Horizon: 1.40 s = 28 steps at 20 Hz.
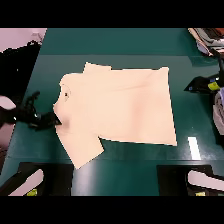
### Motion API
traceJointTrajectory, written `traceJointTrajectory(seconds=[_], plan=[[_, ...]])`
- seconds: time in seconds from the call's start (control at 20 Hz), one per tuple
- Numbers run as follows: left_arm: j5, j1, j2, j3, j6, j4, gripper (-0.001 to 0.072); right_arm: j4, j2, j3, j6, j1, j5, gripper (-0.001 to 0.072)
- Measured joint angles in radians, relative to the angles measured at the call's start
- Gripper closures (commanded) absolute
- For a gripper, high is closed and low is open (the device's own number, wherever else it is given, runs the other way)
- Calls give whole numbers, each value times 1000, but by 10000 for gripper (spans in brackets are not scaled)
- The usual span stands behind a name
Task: Fold the shirts.
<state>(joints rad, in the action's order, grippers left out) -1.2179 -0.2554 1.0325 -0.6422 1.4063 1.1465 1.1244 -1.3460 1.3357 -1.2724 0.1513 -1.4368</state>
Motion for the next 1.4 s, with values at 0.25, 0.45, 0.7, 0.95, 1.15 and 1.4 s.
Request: traceJointTrajectory(seconds=[0.25, 0.45, 0.7, 0.95, 1.15, 1.4], plan=[[75, 2, -42, 126, -6, -76, 478, -11, 137, -203, 17, 83, 39, 264], [124, 6, -49, 147, -20, -128, 683, 10, 208, -364, 23, 157, 46, 263], [122, 8, -51, 113, -34, -155, 683, 42, 235, -582, 25, 216, 56, 219], [112, 8, -51, 94, -47, -164, 683, 19, 241, -748, 25, 178, 72, 231], [103, 8, -51, 90, -51, -166, 684, 9, 245, -816, 25, 95, 71, 539], [50, 8, -54, 15, -52, -167, 684, 35, 240, -764, 35, -3, 102, 698]])
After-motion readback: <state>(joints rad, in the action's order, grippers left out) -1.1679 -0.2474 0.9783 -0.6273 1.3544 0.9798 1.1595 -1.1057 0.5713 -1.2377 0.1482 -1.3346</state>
